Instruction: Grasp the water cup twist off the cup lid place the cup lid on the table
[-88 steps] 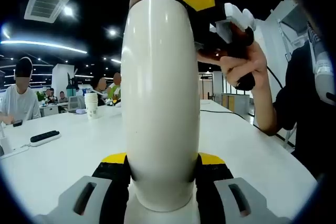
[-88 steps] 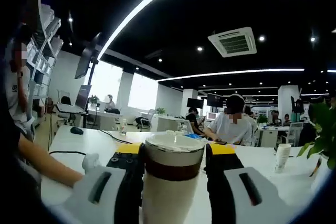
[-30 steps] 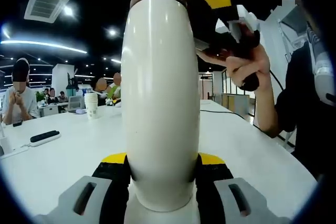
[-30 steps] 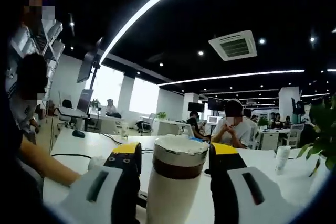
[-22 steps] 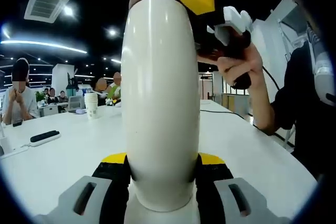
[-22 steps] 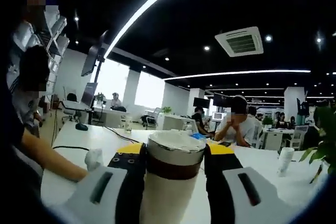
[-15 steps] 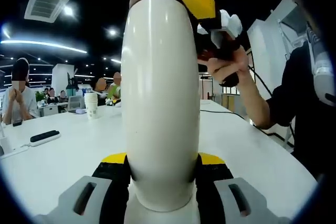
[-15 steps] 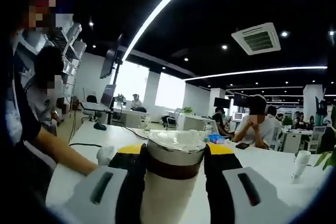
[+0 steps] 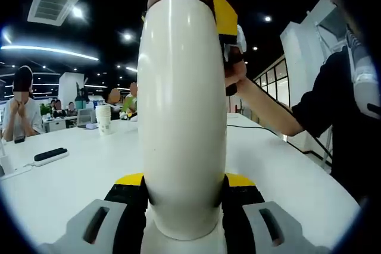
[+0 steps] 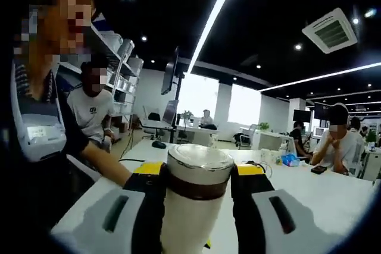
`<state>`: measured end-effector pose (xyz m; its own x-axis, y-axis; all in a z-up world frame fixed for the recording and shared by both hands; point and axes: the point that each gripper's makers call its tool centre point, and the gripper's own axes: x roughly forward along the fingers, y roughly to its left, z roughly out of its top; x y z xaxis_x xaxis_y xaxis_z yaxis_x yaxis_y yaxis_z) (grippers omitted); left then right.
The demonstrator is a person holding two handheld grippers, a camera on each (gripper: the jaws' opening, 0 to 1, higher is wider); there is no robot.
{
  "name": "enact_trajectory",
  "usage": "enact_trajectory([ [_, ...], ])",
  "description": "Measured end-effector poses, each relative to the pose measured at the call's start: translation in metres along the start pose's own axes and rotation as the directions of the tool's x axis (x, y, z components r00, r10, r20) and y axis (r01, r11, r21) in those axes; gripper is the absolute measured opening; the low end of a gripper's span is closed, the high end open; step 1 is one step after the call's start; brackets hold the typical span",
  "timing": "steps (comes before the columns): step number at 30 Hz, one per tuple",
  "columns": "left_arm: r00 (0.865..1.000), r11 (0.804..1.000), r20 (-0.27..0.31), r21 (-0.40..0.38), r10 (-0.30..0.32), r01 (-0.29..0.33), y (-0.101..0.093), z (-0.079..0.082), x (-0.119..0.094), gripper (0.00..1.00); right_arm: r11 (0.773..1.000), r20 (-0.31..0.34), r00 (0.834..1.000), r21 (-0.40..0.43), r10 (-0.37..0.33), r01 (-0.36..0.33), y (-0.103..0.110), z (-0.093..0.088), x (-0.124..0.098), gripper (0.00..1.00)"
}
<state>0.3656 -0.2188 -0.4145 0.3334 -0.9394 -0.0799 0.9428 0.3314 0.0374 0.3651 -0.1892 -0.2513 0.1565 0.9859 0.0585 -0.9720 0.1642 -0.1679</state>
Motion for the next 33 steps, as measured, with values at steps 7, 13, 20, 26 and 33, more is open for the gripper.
enact_trajectory([
  [7, 1.0, 1.0, 0.0, 0.001, -0.001, 0.001, -0.004, 0.0, 0.001, 0.5, 1.0, 0.004, 1.0, 0.027, -0.009, 0.009, 0.001, -0.002, 0.0, 0.45],
  [13, 1.0, 1.0, 0.001, 0.002, -0.003, 0.003, -0.004, 0.0, 0.001, 0.5, 0.956, 0.011, 0.956, 0.026, -0.294, 0.293, -0.001, 0.002, -0.009, 0.6],
  [20, 1.0, 1.0, 0.001, 0.003, -0.001, 0.001, -0.001, 0.0, 0.0, 0.5, 0.833, 0.019, 0.835, -0.069, -0.55, 0.55, 0.017, 0.008, -0.004, 0.63],
  [26, 1.0, 1.0, 0.0, 0.003, 0.001, -0.001, 0.0, -0.001, -0.001, 0.5, 0.682, 0.037, 0.686, -0.087, -0.727, 0.727, 0.01, 0.01, -0.019, 0.63],
  [33, 1.0, 1.0, -0.001, 0.004, 0.001, -0.001, 0.002, -0.001, -0.001, 0.5, 0.663, 0.023, 0.67, -0.126, -0.742, 0.738, -0.002, 0.016, -0.012, 0.54],
])
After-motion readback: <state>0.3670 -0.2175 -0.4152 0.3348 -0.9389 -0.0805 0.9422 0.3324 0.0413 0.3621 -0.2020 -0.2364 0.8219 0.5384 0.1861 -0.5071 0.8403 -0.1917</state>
